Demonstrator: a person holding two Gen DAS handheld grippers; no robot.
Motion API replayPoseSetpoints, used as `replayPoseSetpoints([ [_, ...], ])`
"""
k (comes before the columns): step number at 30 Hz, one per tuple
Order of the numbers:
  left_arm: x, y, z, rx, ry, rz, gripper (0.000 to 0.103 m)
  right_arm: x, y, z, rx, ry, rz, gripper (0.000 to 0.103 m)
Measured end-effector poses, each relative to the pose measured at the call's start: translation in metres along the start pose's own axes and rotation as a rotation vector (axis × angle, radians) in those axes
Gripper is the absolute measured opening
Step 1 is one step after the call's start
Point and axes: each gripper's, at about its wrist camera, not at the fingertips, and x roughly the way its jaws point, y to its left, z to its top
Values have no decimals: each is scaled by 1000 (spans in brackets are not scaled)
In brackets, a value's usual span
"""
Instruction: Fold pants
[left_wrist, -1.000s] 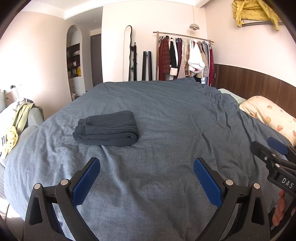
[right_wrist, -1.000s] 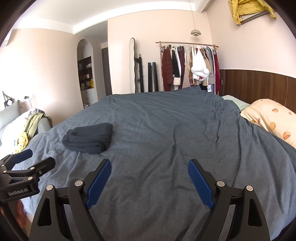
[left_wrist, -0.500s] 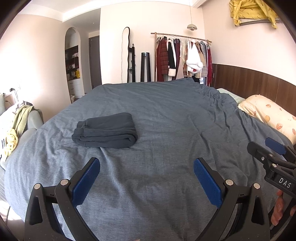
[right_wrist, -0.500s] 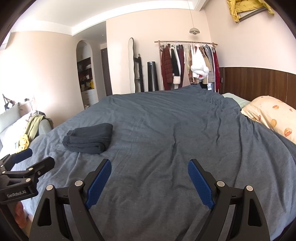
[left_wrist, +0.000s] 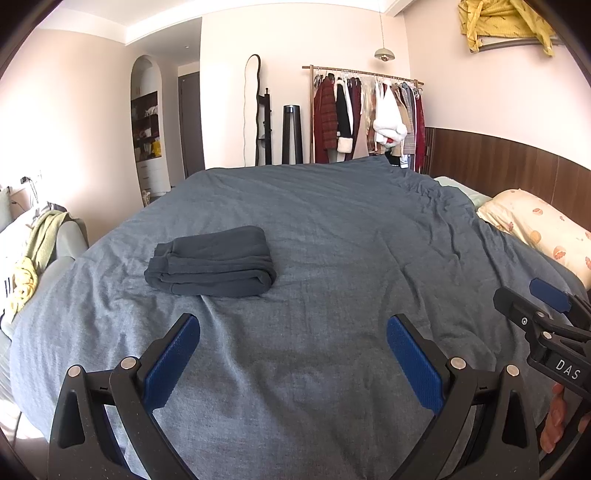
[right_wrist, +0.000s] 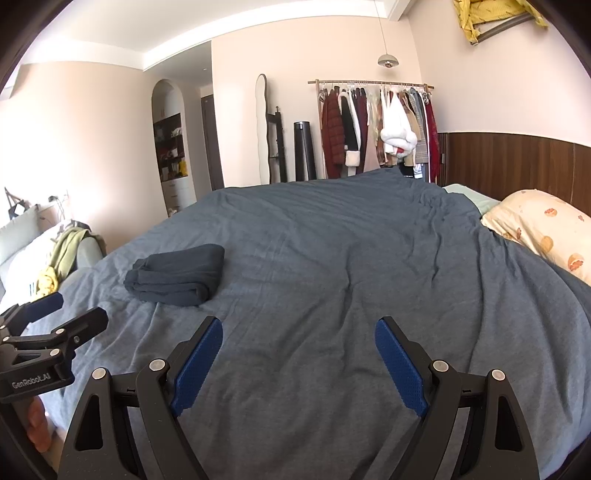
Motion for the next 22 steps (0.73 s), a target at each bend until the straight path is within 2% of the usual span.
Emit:
replayPoseSetpoints([
  [22, 3, 0, 0, -21, 9, 16, 103, 3, 6, -5, 2, 11, -4, 85],
])
